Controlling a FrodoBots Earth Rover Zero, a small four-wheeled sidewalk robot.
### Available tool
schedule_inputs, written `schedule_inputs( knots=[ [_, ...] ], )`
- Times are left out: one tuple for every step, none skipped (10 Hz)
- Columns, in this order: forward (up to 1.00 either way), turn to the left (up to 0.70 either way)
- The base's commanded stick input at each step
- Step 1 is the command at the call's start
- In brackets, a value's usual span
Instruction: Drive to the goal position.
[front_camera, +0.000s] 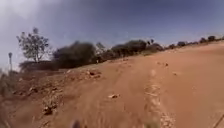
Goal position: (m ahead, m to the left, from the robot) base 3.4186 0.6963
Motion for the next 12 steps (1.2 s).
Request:
schedule_inputs(
  knots=[
    [0.85, 0.00],
    [0.85, 0.00],
    [0.85, 0.00],
    [0.85, 0.00],
    [0.85, 0.00],
    [0.85, 0.00],
    [0.85, 0.00],
    [0.85, 0.00],
    [0.85, 0.00],
    [0.85, 0.00],
    [0.85, 0.00],
    [0.85, 0.00]
  ],
)
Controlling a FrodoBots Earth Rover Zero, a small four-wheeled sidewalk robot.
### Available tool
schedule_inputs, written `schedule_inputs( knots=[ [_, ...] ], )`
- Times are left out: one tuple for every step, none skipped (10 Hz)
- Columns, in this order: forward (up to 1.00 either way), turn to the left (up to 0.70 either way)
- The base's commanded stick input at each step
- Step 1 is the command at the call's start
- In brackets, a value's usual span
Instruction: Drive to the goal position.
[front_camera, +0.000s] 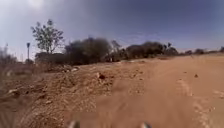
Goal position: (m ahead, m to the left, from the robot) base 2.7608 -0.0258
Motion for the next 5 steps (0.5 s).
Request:
schedule_inputs(
  knots=[
    [0.85, 0.00],
    [0.85, 0.00],
    [0.85, 0.00],
    [0.85, 0.00],
    [0.85, 0.00]
  ],
)
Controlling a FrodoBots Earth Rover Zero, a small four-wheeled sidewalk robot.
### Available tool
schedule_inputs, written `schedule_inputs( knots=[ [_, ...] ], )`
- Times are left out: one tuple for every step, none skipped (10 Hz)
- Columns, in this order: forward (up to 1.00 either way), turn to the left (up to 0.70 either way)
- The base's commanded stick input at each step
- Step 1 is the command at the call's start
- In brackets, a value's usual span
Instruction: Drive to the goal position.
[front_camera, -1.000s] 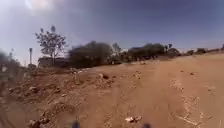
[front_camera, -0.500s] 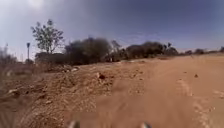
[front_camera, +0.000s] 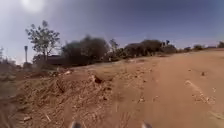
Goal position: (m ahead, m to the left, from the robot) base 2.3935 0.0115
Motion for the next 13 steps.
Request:
schedule_inputs(
  knots=[
    [0.85, 0.00],
    [0.85, 0.00],
    [0.85, 0.00],
    [0.85, -0.04],
    [0.85, -0.17],
    [0.85, -0.27],
    [0.85, -0.27],
    [0.85, -0.27],
    [0.85, -0.27],
    [0.85, -0.27],
    [0.85, -0.27],
    [0.85, -0.27],
    [0.85, -0.27]
  ],
)
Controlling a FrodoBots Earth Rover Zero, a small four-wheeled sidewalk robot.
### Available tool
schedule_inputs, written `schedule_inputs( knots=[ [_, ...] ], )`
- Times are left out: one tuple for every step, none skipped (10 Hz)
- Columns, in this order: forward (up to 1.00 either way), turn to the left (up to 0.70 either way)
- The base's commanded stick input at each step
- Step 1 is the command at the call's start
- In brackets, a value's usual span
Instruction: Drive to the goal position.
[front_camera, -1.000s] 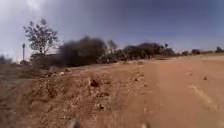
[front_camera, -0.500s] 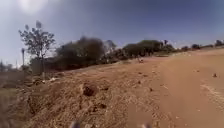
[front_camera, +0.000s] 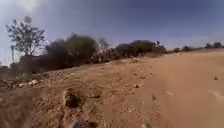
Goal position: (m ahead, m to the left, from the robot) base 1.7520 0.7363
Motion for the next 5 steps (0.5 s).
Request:
schedule_inputs(
  knots=[
    [0.85, -0.27],
    [0.85, -0.27],
    [0.85, -0.27],
    [0.85, -0.27],
    [0.85, -0.27]
  ],
)
